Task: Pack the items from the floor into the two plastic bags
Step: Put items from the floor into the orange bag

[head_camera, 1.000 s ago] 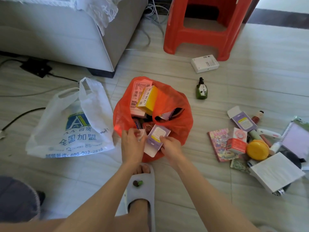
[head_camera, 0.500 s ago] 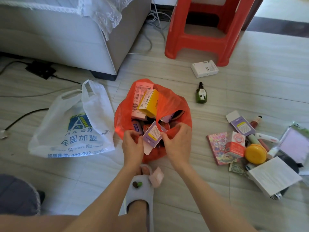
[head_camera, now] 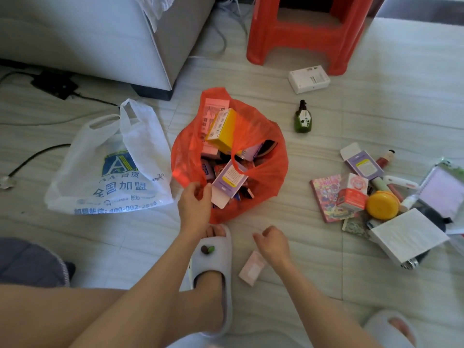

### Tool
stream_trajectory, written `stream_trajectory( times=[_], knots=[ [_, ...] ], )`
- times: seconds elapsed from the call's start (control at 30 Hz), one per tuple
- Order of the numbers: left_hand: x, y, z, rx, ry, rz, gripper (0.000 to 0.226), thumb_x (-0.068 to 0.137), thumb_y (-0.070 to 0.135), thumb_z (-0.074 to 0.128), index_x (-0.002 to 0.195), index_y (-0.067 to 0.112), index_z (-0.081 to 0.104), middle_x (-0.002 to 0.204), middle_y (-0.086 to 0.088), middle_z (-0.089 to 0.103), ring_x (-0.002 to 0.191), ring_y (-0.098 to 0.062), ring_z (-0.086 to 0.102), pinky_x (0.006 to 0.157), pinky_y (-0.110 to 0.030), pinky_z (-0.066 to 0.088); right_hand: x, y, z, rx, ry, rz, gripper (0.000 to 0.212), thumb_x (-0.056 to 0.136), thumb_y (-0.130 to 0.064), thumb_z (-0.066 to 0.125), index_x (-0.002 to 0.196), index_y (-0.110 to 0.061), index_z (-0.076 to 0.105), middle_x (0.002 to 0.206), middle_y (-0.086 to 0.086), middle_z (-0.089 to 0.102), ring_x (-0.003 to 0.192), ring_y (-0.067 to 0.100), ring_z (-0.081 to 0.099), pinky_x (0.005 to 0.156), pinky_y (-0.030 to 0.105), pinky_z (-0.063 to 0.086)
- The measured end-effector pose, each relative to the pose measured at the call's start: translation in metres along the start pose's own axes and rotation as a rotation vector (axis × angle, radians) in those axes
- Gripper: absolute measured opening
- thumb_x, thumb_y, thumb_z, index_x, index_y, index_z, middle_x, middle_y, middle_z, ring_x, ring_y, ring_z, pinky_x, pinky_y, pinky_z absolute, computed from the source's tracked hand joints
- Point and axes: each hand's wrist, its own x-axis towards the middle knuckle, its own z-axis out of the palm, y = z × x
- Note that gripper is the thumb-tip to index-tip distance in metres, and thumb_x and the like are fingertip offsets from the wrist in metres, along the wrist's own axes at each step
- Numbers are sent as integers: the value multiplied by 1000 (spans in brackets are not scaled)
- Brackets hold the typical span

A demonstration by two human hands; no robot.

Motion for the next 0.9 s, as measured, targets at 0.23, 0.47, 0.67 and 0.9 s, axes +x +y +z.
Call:
stream_trajectory(
  times=[0.23,0.47,0.67,0.9],
  knots=[
    [8,-16,13,-5,24,-60,26,90,29,53,103,8,60,101,-10,63,97,-23,57,86,-39,47,-4,24,34,124,-81,267,66,74,-39,73,117,3,44,118,21,58,109,34,57,86,39,51],
    [12,-20,22,-27,14,-96,28,90,30,52,104,7,61,102,-8,64,97,-22,58,82,-34,46,8,16,35,191,-67,285,47,78,-29,64,107,6,54,105,16,63,100,32,61,78,31,48],
    [13,-16,15,-59,56,-129,26,91,32,52,102,10,61,102,-9,63,96,-23,58,86,-39,49,8,-41,1,803,-6,199,19,83,-26,60,89,-10,51,87,5,59,78,19,59,75,38,56],
    [7,-6,6,-84,132,-114,20,90,29,51,86,10,58,93,-7,56,91,-26,57,83,-43,49,2,-98,-26,1346,-71,332,15,87,-18,58,99,-12,53,97,7,58,85,20,59,60,27,48]
  ],
)
